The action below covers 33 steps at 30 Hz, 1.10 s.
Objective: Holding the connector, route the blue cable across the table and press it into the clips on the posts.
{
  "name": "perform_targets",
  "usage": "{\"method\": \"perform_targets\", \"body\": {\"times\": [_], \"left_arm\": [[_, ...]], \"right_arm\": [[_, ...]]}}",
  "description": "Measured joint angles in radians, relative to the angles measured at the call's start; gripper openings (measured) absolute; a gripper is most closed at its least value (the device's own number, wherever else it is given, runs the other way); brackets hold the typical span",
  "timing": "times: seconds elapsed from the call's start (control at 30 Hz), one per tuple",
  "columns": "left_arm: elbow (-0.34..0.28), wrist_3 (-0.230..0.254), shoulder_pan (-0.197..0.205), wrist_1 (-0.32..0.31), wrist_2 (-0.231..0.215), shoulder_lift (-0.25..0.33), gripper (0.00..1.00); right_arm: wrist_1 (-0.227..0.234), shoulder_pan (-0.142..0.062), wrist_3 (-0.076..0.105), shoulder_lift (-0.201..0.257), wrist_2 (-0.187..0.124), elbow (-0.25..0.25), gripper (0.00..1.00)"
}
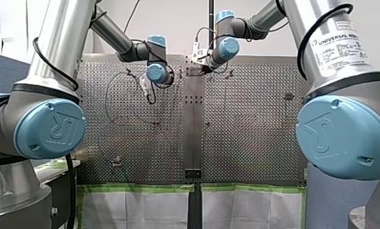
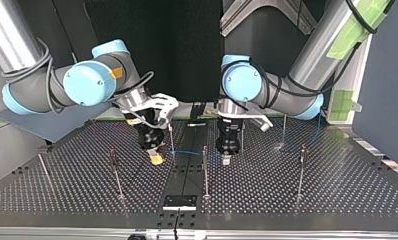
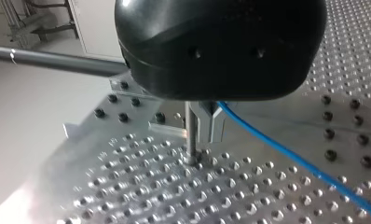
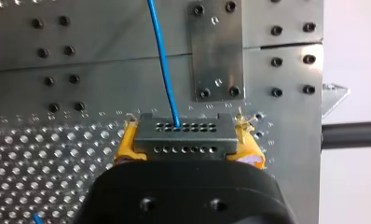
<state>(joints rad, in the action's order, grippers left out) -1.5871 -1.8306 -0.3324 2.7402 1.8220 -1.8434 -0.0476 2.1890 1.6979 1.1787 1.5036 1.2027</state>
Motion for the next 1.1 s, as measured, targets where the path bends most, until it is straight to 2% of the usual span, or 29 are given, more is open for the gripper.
{"method": "perform_targets", "body": {"times": [0.17, 0.37, 0.73, 0.8, 0.83, 0.9, 0.93, 0.97, 1.0, 1.03, 1.07, 1.1], "left_arm": [[0.055, -0.001, 0.012, 0.008, -0.001, -0.051, 0.0], [0.111, -0.002, 0.028, 0.017, -0.006, -0.071, 0.0], [0.128, 0.001, 0.043, 0.033, -0.009, -0.073, 0.0], [0.128, 0.002, 0.044, 0.034, -0.01, -0.073, 0.03], [0.128, 0.002, 0.045, 0.035, -0.011, -0.073, 0.12], [0.129, -0.001, 0.045, 0.037, -0.015, -0.073, 0.42], [0.129, -0.004, 0.045, 0.04, -0.019, -0.073, 0.42], [0.129, -0.007, 0.045, 0.042, -0.024, -0.073, 0.65], [0.129, -0.009, 0.045, 0.045, -0.028, -0.073, 0.83], [0.129, -0.011, 0.044, 0.052, -0.034, -0.073, 0.83], [0.129, -0.011, 0.044, 0.058, -0.037, -0.073, 1.0], [0.129, -0.012, 0.044, 0.064, -0.039, -0.072, 1.0]], "right_arm": [[0.001, -0.022, 0.003, -0.002, -0.012, -0.014, 0.0], [0.002, -0.049, 0.006, -0.016, -0.029, -0.041, 0.0], [0.003, -0.081, 0.014, -0.092, -0.056, -0.113, 0.0], [0.002, -0.085, 0.015, -0.104, -0.061, -0.123, 0.0], [0.002, -0.087, 0.015, -0.109, -0.063, -0.127, 0.0], [0.002, -0.09, 0.016, -0.115, -0.066, -0.131, 0.0], [0.002, -0.091, 0.016, -0.116, -0.066, -0.132, 0.0], [0.002, -0.093, 0.016, -0.118, -0.067, -0.132, 0.0], [0.002, -0.094, 0.016, -0.118, -0.067, -0.133, 0.0], [0.001, -0.095, 0.016, -0.119, -0.067, -0.132, 0.0], [0.001, -0.096, 0.016, -0.119, -0.067, -0.133, 0.0], [0.0, -0.097, 0.016, -0.119, -0.068, -0.133, 0.0]]}}
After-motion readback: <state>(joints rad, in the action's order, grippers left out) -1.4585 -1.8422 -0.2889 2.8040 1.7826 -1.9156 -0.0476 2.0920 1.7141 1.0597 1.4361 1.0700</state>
